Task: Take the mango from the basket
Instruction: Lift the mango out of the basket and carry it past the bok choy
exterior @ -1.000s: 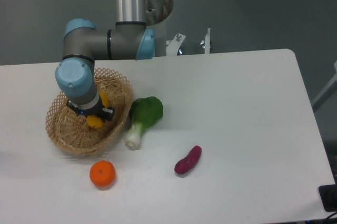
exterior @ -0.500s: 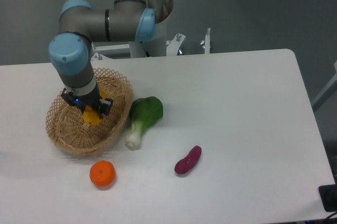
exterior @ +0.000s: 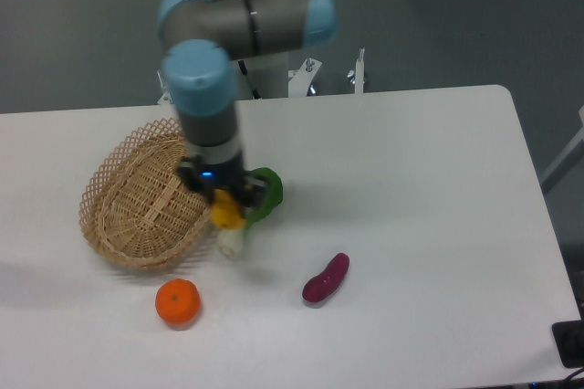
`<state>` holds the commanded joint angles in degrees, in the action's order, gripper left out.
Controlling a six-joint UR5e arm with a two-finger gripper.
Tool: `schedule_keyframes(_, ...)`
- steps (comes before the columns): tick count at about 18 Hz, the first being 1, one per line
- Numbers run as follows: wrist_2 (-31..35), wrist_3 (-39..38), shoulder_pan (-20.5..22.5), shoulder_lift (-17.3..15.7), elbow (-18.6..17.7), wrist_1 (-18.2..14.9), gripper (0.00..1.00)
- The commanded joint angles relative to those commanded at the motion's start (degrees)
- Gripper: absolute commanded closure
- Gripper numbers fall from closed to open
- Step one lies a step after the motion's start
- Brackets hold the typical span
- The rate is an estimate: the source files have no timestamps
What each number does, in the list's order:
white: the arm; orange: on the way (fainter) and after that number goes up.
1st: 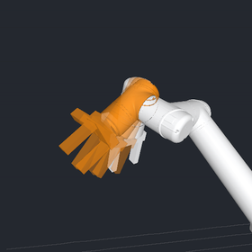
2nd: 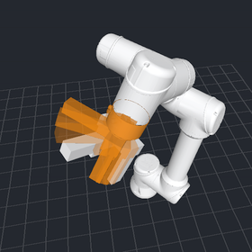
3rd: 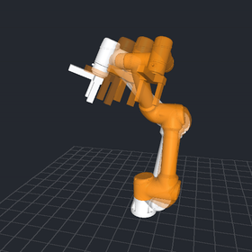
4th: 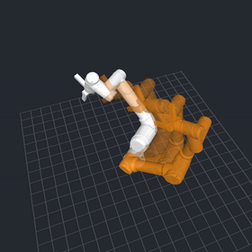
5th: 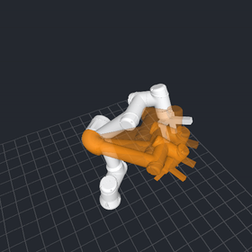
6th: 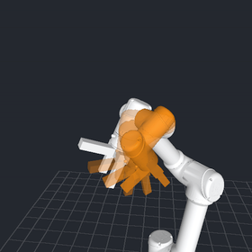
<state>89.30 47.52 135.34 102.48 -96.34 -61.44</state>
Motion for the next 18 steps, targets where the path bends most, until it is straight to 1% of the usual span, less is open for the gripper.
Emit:
schedule_keyframes(2,-0.2,5.2,2.5,0.5,1.8,-0.1,0.75)
schedule_keyframes(3,-0.3,6.6,3.4,1.1,2.8,-0.1,0.75)
schedule_keyframes(5,-0.3,7.3,4.7,2.5,4.9,-0.3,0.75)
schedule_keyframes(8,-0.6,9.1,6.8,5.6,7.9,-0.6,0.75)
schedule_keyframes(11,-0.4,13.8,8.9,8.1,9.3,-0.6,0.78)
schedule_keyframes(13,-0.3,15.6,10.3,8.6,9.5,-0.6,0.78)
schedule_keyframes(18,-0.5,26.5,13.3,11.5,11.3,-1.0,0.78)
